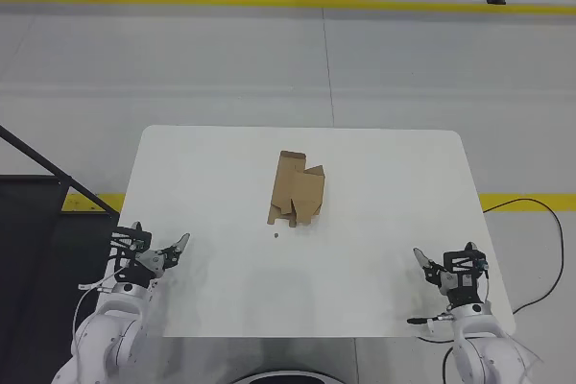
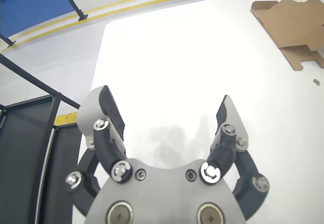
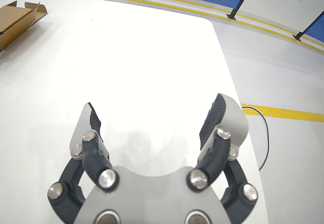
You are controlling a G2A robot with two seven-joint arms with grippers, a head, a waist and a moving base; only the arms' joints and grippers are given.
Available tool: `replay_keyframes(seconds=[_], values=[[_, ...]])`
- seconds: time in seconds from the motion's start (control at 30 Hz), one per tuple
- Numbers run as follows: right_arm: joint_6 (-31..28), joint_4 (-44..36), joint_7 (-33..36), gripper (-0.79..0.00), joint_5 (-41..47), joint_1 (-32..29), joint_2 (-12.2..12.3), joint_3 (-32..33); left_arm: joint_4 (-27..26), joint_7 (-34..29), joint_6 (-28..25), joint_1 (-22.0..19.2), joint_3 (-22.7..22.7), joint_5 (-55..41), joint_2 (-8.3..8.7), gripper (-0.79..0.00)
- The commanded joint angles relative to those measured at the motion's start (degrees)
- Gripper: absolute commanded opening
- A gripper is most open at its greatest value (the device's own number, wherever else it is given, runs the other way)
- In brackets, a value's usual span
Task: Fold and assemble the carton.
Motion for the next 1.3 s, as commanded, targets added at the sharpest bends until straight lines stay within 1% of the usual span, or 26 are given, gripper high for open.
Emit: replay_keyframes(seconds=[0.0, 0.13, 0.2, 0.27, 0.37, 0.53, 0.63, 0.73, 0.8, 0.87, 0.9, 1.27], values=[[0.0, 0.0, 0.0, 0.0, 0.0, 0.0, 0.0, 0.0, 0.0, 0.0, 0.0, 0.0, 0.0, 0.0, 0.0, 0.0], [0.0, 0.0, 0.0, 0.0, 0.0, 0.0, 0.0, 0.0, 0.3, 0.1, 0.3, -0.2, 0.1, 0.5, -0.04, 0.0], [-0.7, -0.1, 0.5, 0.0, -1.2, 0.4, 0.0, -0.4, 0.7, 0.1, -2.0, -0.4, 0.6, -0.8, -0.08, 0.0], [-1.4, -0.6, 1.2, 0.0, -2.2, 1.1, 0.0, -0.9, 1.0, -0.7, -4.5, -1.1, -0.1, -3.8, -0.06, 0.0], [-4.1, -1.7, 2.5, 0.0, -2.7, 2.0, 0.1, -1.6, 1.5, -2.5, -10.1, -2.2, -1.5, -10.0, 0.06, 0.0], [-9.4, -3.6, 5.3, 0.0, -2.1, 4.4, 0.2, -2.3, 3.4, -5.9, -21.7, -5.2, -4.4, -21.5, 0.52, 0.0], [-14.3, -4.0, 7.5, 0.0, 1.3, 6.9, 0.3, -2.8, 6.0, -10.5, -30.2, -8.0, -5.6, -30.2, 0.98, 0.0], [-19.4, -3.7, 11.3, 0.0, 4.6, 10.3, 0.4, -3.4, 8.6, -14.8, -35.9, -10.8, -6.0, -36.0, 1.43, 0.0], [-22.8, -3.4, 13.6, 0.0, 7.5, 12.4, 0.4, -4.7, 10.3, -18.3, -38.6, -12.7, -6.3, -40.9, 1.74, 0.0], [-27.2, -2.7, 16.1, 0.0, 11.7, 14.4, 0.5, -5.3, 11.4, -22.0, -40.3, -14.1, -6.7, -44.1, 2.13, 0.0], [-27.2, -2.7, 16.1, 0.0, 11.7, 14.4, 0.5, -5.3, 11.6, -23.4, -40.4, -14.4, -7.4, -44.1, 2.35, 0.0], [-27.2, -2.7, 16.1, 0.0, 11.7, 14.4, 0.5, -5.3, 11.6, -23.4, -40.4, -14.4, -7.4, -44.1, 2.35, 0.0]])
